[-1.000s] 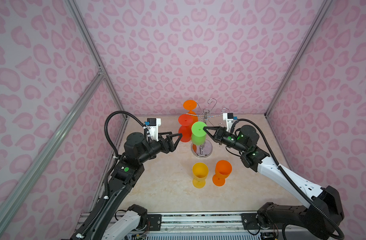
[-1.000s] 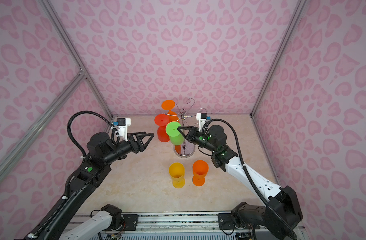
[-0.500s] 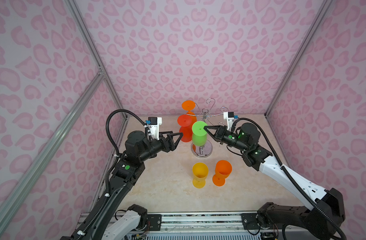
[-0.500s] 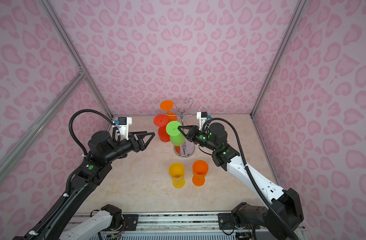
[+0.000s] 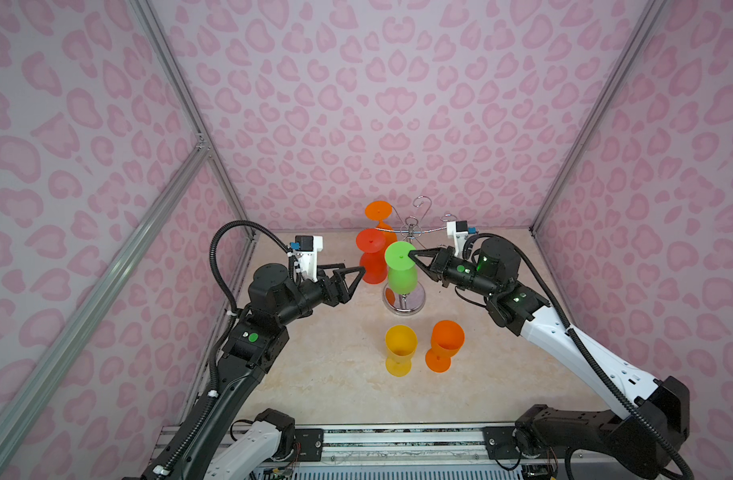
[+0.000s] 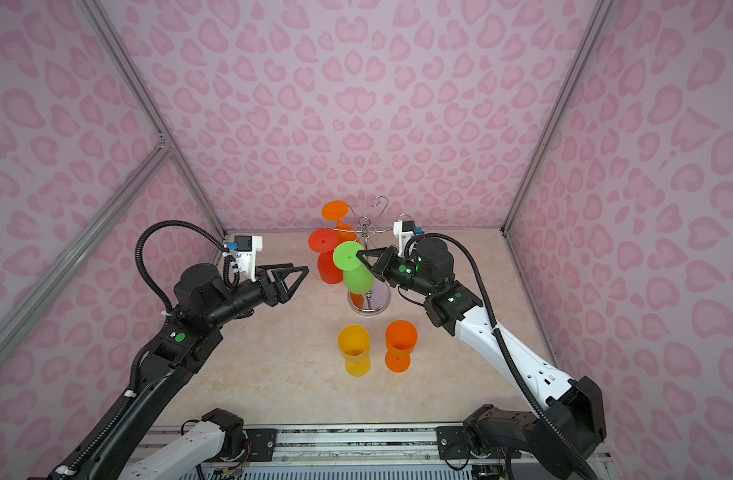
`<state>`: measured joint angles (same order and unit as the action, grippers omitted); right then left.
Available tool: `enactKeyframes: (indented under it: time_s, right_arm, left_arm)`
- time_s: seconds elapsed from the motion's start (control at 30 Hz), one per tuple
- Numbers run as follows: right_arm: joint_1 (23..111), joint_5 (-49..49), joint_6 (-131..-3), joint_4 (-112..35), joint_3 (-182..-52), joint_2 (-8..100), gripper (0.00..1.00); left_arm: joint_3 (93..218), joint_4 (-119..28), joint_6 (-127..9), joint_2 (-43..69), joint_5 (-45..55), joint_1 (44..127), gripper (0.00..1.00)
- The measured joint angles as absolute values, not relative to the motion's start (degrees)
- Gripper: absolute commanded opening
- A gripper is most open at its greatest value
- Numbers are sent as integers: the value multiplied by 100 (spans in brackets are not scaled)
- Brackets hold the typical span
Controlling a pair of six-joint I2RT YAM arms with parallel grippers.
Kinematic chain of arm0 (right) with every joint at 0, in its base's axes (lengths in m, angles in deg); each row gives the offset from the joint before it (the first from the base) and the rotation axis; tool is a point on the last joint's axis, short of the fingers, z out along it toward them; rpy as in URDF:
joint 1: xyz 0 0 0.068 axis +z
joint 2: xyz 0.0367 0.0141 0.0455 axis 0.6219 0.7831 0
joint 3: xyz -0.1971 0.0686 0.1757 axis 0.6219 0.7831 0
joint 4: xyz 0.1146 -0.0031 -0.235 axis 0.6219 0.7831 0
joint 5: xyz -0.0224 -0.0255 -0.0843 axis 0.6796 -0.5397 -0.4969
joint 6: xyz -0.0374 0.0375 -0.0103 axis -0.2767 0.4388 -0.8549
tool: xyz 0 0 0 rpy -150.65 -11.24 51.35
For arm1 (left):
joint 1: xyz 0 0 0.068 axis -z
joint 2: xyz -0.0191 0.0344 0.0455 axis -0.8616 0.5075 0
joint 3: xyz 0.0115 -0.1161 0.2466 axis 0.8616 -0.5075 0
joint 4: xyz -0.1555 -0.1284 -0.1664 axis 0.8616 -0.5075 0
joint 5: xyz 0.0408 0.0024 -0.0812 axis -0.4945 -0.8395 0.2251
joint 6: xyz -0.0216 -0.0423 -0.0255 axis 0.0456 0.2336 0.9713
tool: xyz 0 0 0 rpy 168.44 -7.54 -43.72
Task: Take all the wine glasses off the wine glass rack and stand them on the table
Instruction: 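Close the right gripper on the green glass foot rim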
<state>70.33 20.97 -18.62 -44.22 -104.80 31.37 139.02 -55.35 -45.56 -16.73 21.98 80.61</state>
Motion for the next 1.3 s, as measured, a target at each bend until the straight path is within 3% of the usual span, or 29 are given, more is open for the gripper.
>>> enactKeyframes:
  time_s: [1.3]
  right_arm:
    - [7261,1647,-1368,-3102,-11374,3452,0]
  left_arm:
    - [13509,-5537,-4711,-1913,2217,7988,81]
